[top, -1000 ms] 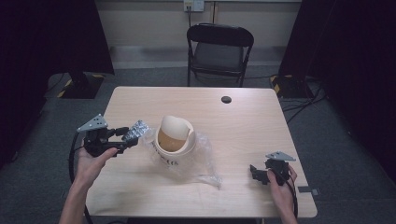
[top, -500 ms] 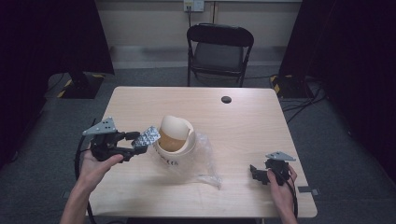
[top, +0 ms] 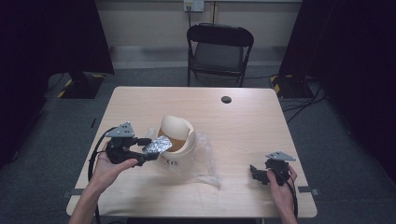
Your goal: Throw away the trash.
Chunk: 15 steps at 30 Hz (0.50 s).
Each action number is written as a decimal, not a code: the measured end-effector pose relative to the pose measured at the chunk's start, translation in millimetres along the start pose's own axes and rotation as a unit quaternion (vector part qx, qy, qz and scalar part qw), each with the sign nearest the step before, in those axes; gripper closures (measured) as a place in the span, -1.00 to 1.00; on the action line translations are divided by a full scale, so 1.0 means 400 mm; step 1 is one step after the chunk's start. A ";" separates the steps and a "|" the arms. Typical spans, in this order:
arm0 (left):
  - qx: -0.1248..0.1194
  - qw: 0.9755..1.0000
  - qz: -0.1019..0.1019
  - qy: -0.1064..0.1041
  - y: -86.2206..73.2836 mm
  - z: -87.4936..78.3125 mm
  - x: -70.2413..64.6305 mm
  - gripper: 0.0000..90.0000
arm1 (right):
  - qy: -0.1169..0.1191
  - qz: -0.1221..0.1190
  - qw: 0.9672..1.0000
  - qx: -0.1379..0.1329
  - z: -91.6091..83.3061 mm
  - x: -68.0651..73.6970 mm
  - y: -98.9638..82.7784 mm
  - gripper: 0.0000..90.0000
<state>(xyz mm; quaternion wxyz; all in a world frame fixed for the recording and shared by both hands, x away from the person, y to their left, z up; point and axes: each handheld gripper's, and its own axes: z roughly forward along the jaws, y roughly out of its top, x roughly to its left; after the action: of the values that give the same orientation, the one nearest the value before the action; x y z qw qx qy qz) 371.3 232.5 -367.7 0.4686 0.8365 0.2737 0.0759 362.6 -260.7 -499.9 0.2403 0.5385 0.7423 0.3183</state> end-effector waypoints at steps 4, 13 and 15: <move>-0.012 1.000 -0.004 0.003 0.009 -0.001 -0.001 -0.24 | 0.000 0.000 1.000 0.000 0.000 0.000 0.000 -0.77; -0.024 1.000 -0.005 0.007 0.029 0.000 -0.005 -0.24 | 0.000 0.000 1.000 0.000 0.000 0.000 0.000 -0.77; -0.022 1.000 0.004 0.012 0.036 0.005 -0.004 -0.24 | 0.000 0.000 1.000 0.000 0.000 0.000 0.000 -0.77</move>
<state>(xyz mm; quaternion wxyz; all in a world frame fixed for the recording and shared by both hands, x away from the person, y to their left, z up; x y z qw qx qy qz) 376.2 224.1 -356.7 0.4833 0.8260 0.2743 0.0943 362.7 -260.7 -499.9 0.2402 0.5387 0.7422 0.3182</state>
